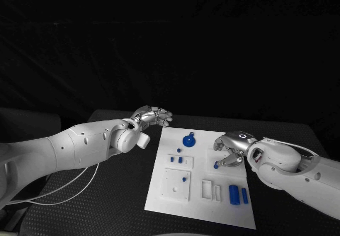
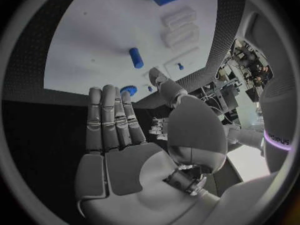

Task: Assemble the parts on the task board

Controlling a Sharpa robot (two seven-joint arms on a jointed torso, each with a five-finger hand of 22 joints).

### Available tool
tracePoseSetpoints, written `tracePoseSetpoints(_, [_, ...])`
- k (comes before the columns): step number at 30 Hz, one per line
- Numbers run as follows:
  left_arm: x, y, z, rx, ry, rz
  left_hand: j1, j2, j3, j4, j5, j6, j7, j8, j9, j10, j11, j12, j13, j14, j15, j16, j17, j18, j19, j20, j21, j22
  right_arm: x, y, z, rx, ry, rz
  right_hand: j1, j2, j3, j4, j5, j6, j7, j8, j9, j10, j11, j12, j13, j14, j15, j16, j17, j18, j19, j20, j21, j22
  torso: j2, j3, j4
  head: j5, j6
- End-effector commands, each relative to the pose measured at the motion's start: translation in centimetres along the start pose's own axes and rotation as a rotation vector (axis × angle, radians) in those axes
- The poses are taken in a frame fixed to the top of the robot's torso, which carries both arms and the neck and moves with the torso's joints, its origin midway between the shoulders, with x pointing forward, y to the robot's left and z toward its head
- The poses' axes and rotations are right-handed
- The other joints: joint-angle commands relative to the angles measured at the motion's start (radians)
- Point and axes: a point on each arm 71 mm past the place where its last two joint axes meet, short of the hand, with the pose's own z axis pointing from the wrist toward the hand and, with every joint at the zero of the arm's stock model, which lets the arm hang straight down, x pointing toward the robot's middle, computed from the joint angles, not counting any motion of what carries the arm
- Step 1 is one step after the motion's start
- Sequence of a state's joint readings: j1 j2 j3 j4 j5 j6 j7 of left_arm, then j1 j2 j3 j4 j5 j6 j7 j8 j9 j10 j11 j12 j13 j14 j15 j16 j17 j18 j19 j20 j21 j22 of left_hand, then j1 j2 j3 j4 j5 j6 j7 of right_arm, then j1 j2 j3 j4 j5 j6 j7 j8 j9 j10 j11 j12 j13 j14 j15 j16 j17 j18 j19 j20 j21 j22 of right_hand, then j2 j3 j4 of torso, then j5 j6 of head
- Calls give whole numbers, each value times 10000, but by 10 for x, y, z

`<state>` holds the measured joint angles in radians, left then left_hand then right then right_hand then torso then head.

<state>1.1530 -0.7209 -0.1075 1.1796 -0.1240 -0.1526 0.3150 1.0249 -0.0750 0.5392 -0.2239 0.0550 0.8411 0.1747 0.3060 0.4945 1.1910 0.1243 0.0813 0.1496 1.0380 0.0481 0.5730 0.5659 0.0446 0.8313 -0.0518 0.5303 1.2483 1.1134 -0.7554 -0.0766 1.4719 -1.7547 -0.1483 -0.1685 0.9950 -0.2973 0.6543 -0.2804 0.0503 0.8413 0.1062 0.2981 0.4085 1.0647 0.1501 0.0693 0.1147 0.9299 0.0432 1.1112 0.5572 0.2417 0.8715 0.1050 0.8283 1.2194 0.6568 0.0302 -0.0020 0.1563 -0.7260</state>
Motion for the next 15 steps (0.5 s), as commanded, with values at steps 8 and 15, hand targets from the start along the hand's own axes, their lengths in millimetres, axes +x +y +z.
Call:
tracePoseSetpoints(8, [1,-1,0,80,120,-98,-60,-19,-11,68,-4,-59,11,-15,11,-68,12,28,-13,99,-1,-46,18,97,42,7,-64,18,23,8,0,-290,820,-126,-70,-3,-308,50,-24,-262,-43,-57,25,-159,40,21,-75,-118,25,63,-11,201,-98,41,-72,17,0,-9,8,-53,-49])
tracePoseSetpoints(15, [1,-1,1,87,121,-94,-63,-18,-11,74,-3,-60,11,-15,13,-68,12,29,-14,102,-1,-52,25,97,44,7,-68,22,25,10,2,-363,636,-195,556,101,159,353,-18,-206,67,90,110,244,-78,248,-31,13,-88,170,-28,201,117,-29,-11,11,5,-14,9,-46,-80])
